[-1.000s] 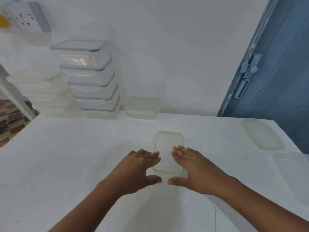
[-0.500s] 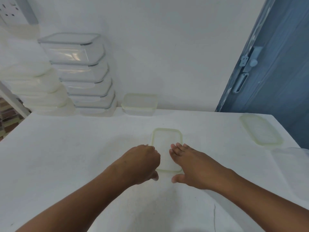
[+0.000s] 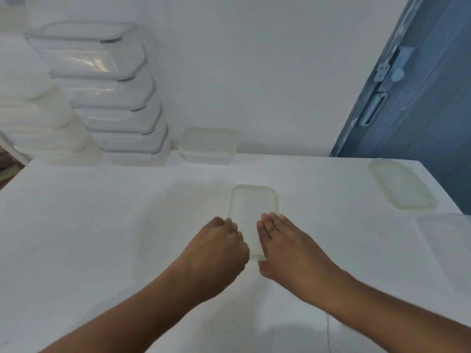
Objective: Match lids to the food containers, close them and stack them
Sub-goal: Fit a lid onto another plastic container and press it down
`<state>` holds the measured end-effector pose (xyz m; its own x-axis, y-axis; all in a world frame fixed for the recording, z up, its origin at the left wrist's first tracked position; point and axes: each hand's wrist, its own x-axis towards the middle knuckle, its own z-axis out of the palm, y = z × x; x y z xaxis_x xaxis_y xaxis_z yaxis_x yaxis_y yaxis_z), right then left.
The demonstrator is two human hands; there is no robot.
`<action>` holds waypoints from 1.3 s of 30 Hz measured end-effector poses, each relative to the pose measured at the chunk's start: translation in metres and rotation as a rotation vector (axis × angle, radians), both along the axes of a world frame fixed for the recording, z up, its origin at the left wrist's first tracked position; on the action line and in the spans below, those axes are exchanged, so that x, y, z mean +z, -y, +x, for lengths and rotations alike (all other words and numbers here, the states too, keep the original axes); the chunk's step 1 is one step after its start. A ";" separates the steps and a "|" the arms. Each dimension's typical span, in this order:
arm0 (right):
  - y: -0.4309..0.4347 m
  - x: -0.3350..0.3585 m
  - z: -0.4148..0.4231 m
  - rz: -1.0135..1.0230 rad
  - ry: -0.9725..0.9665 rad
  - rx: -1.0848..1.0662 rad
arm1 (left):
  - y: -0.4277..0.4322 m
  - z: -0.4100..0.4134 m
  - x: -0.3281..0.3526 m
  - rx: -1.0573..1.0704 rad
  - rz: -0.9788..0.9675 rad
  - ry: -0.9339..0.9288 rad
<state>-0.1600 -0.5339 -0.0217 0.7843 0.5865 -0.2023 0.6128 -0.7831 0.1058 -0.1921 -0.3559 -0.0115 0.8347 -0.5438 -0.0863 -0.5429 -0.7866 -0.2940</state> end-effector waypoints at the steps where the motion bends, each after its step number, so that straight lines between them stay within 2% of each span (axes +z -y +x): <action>1: 0.000 -0.010 -0.004 0.030 0.021 -0.021 | -0.005 -0.006 -0.012 0.019 -0.027 0.075; 3: 0.001 -0.024 -0.009 0.094 0.095 -0.037 | -0.008 -0.014 -0.028 0.038 -0.131 0.198; 6: 0.004 -0.027 -0.006 0.157 0.173 -0.006 | -0.007 -0.015 -0.038 0.040 -0.273 0.278; 10: 0.010 -0.021 -0.004 0.171 0.148 0.013 | -0.016 -0.016 -0.047 0.061 -0.490 0.245; 14: 0.014 -0.020 -0.005 0.209 0.144 0.045 | -0.030 -0.014 -0.056 0.118 -0.736 0.111; 18: 0.022 -0.020 -0.015 0.197 0.079 0.011 | -0.042 -0.011 -0.052 0.264 -0.948 -0.158; 21: 0.026 -0.020 -0.027 0.202 0.079 0.015 | -0.053 -0.007 -0.046 0.281 -0.929 -0.298; 23: 0.026 -0.020 -0.037 0.214 0.078 0.021 | -0.062 -0.004 -0.045 0.267 -0.911 -0.307; 25: 0.023 -0.022 -0.048 0.237 0.053 0.017 | -0.070 -0.002 -0.046 0.259 -0.865 -0.216; 27: 0.014 -0.021 -0.059 0.273 0.059 -0.037 | -0.073 0.001 -0.048 0.259 -0.755 -0.041; 30: 0.004 -0.014 -0.064 0.473 -0.036 -0.092 | -0.062 0.003 -0.052 0.335 -0.767 0.087; 32: 0.005 -0.011 -0.058 0.714 -0.137 -0.127 | -0.049 -0.004 -0.051 0.512 -0.906 0.086; 34: 0.012 -0.008 -0.051 1.007 -0.026 -0.277 | -0.037 -0.010 -0.044 0.780 -1.085 0.095; 35: 0.018 -0.011 -0.044 1.121 0.114 -0.354 | -0.031 -0.012 -0.042 0.880 -1.136 0.083; 36: 0.024 -0.015 -0.034 1.169 0.242 -0.448 | -0.025 -0.013 -0.041 0.929 -1.156 0.051; 37: 0.031 -0.017 -0.024 1.181 0.270 -0.549 | -0.018 -0.014 -0.039 0.961 -1.162 -0.007; 38: 0.037 -0.020 -0.013 1.181 0.179 -0.661 | -0.013 -0.014 -0.039 0.992 -1.159 -0.079; 39: 0.044 -0.022 -0.001 1.157 -0.002 -0.782 | -0.010 -0.013 -0.041 1.020 -1.144 -0.142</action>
